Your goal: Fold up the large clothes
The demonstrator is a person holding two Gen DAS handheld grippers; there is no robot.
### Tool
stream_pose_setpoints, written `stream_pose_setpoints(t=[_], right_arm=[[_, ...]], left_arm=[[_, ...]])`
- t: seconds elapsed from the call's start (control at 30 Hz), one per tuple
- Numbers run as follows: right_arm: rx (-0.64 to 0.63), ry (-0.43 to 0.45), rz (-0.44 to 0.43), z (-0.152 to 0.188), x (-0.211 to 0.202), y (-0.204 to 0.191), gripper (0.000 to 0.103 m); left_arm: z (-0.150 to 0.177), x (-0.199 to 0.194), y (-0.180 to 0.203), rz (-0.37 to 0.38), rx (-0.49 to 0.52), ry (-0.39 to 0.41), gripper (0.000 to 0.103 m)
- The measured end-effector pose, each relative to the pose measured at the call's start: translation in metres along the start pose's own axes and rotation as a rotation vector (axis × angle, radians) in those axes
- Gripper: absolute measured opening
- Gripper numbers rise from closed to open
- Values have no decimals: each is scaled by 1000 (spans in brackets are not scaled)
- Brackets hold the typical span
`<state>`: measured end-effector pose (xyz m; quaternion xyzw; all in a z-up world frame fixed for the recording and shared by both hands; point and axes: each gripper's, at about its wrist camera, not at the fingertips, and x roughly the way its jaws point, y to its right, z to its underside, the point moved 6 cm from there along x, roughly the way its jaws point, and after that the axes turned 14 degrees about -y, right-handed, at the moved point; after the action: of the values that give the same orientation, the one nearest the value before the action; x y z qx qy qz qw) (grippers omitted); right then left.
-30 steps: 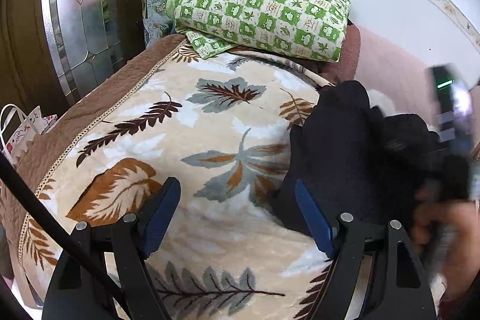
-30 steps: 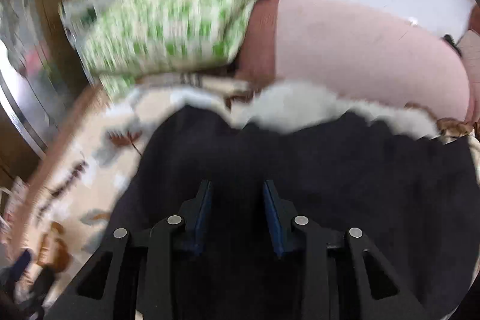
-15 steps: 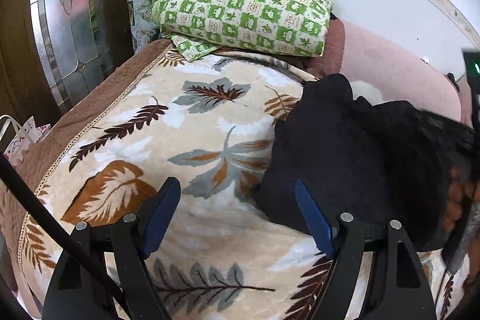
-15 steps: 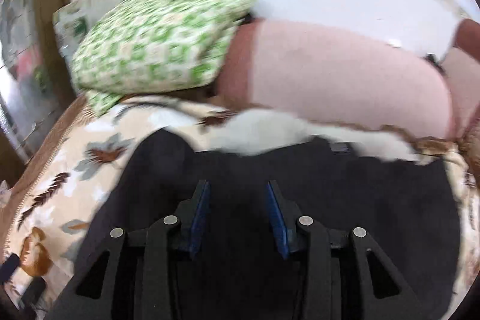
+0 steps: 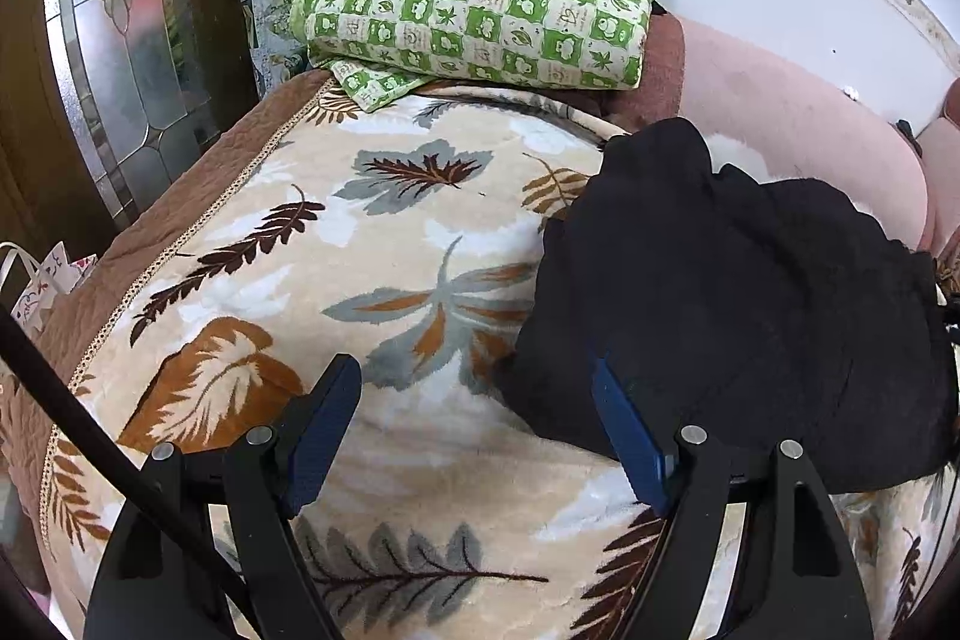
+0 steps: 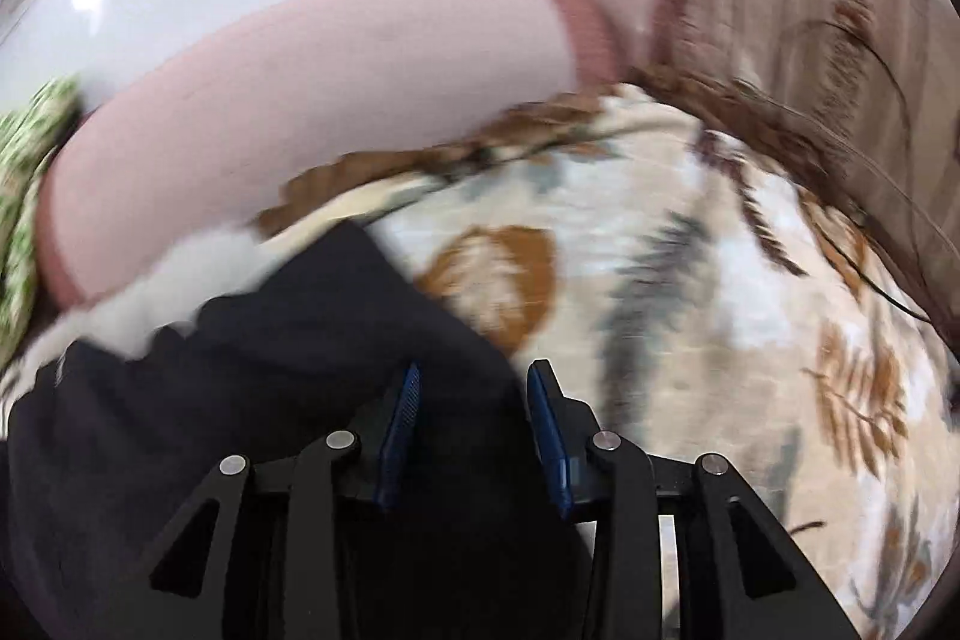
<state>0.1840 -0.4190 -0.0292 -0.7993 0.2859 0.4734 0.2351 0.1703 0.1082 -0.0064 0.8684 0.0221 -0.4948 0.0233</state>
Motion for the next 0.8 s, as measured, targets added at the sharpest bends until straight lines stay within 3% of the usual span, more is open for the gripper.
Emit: stream_pose_setpoints(t=[0.1,0.2,0.33,0.47,0.53,0.57,0.63,0.7,0.8], right_arm=[[-37,48,-15,8,-30,2,42],[-142,104,-77,30,-68,-24,43],[-303,95,-211,83,-101,-91,51],[-442,28,-298,133,-92,-161,51],[-494,-9,-255,151,-68,-189,55],[-507,-10,-176,156,-51,-199,60],[-513,33,-113,156,-34,-207,66],[-497,66,-104,151,-31,-204,72],[-454,59,-163,147,-56,-188,72]], left_arm=[[1,-4,1,-1,2,9,78],[0,-10,-3,-11,-5,29,78],[-4,-18,-15,-21,-46,55,78],[-7,-25,-28,-21,-88,62,78],[-8,-25,-33,-22,-103,62,78],[-8,-26,-37,-16,-116,61,78],[-9,-29,-41,-7,-128,71,78],[-9,-34,-43,-13,-122,84,78],[-9,-39,-42,-10,-103,95,78]])
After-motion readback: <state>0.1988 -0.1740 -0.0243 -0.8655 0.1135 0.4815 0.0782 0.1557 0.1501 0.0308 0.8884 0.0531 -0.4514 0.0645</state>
